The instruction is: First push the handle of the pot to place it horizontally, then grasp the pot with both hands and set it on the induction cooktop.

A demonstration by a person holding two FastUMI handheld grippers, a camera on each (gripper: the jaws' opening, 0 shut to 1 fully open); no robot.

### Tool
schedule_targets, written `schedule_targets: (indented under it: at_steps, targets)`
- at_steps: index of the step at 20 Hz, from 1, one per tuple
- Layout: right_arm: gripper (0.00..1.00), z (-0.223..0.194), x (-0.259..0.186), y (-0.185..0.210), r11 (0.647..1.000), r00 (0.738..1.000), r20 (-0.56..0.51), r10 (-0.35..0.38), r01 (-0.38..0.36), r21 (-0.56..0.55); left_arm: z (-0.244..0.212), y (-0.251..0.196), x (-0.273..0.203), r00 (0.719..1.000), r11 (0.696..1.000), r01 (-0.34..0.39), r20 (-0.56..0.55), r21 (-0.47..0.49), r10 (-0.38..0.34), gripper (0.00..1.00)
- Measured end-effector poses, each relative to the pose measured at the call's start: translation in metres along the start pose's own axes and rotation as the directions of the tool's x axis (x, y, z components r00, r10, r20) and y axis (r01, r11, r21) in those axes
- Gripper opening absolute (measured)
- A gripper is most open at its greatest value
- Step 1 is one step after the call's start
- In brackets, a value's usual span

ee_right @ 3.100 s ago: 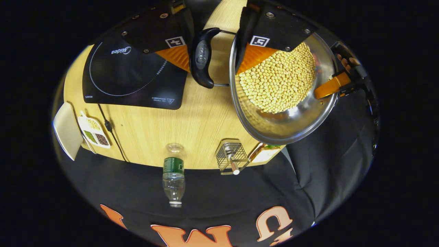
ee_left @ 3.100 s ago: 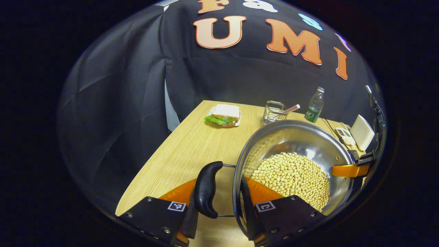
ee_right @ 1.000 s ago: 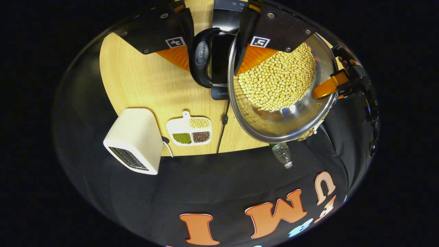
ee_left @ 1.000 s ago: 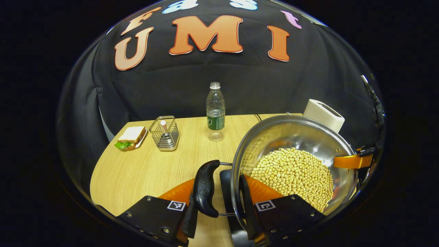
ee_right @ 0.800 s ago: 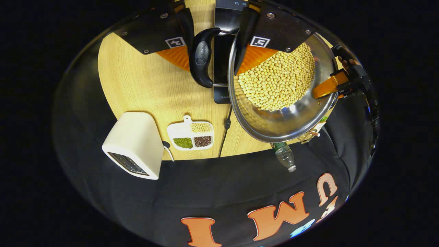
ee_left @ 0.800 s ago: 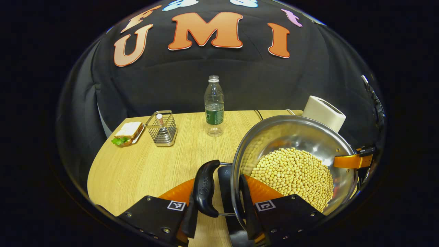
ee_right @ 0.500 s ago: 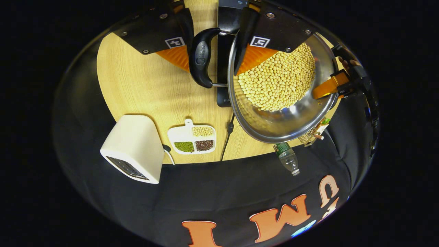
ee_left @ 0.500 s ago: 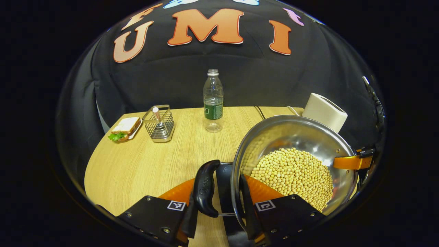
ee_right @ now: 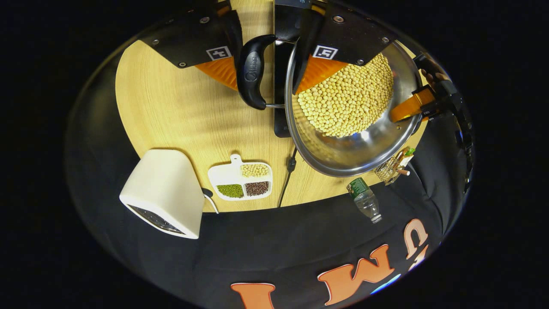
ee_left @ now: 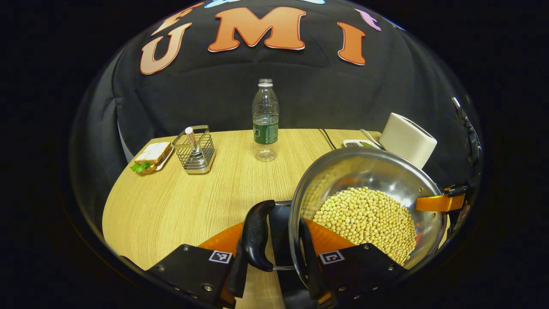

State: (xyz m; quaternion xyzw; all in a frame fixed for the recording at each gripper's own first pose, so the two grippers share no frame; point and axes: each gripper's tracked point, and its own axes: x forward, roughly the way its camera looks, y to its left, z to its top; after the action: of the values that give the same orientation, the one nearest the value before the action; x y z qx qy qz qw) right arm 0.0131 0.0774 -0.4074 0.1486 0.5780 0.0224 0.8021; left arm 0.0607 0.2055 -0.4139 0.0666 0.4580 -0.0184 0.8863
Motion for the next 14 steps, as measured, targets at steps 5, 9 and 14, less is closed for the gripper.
schedule_targets:
  at_steps: [5,9,14]
  targets:
    - [0.57,0.006,0.004,-0.004,0.999,0.999,0.042,0.028,-0.027,-0.022,-0.002,-0.001,-0.002,1.0,1.0,-0.007,0.021,-0.012,0.008,0.6]
    - [0.67,0.008,0.012,-0.01,0.994,0.995,0.095,-0.043,0.052,-0.098,-0.001,-0.004,0.003,0.995,0.997,-0.064,0.079,0.032,0.061,0.71]
    - [0.83,0.024,-0.011,-0.012,0.991,0.981,0.186,-0.05,0.072,-0.114,0.013,0.009,-0.017,0.978,0.991,-0.132,0.167,0.02,0.127,0.81]
